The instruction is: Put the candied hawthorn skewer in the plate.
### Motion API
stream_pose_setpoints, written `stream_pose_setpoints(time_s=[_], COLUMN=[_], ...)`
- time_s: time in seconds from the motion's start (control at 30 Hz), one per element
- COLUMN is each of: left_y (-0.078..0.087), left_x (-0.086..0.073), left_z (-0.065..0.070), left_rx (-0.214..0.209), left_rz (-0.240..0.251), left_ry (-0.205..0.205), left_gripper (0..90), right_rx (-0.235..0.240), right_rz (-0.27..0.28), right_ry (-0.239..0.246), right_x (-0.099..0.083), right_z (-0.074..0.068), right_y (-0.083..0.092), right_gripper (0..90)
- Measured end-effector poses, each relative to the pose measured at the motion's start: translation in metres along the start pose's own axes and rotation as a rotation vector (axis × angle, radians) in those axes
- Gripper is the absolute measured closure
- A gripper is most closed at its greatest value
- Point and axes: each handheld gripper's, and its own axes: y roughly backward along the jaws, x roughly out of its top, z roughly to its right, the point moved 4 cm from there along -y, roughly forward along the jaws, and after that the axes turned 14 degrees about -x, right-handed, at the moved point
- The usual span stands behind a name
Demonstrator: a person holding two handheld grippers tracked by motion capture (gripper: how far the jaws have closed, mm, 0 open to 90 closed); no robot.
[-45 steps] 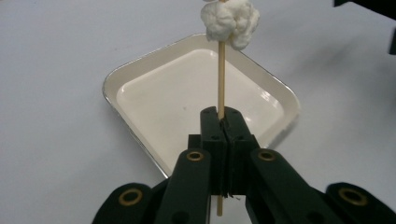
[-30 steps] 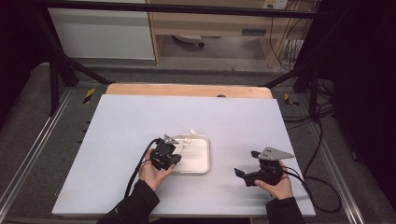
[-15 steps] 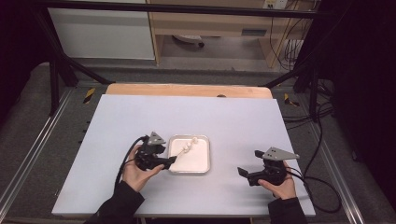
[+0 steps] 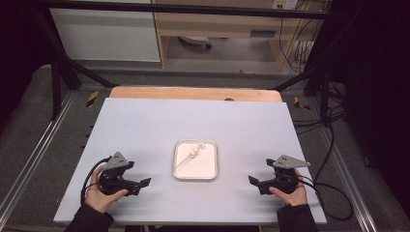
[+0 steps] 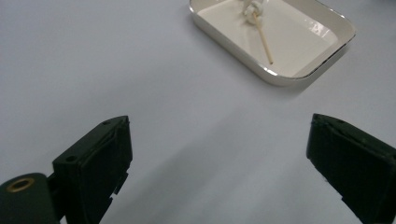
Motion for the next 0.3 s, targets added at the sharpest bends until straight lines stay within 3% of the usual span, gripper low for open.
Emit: stream_pose_setpoints(time_s=[0.13, 0.3], left_y=[0.005, 0.003], left_x=[-0.014, -0.015], left_z=[-0.007, -0.008], left_rx=[-0.001, -0.003], left_rz=[0.012, 0.016], left_ry=[0.023, 0.023], left_gripper=[4.7, 5.2], right_rx=[-0.005, -0.004], right_rz=[-0.012, -0.026], right_ry=[0.002, 0.01], right_x=[-0.004, -0.008], right_z=[0.002, 0.003], right_y=[0.0, -0.002], right_gripper=[0.7, 0.8])
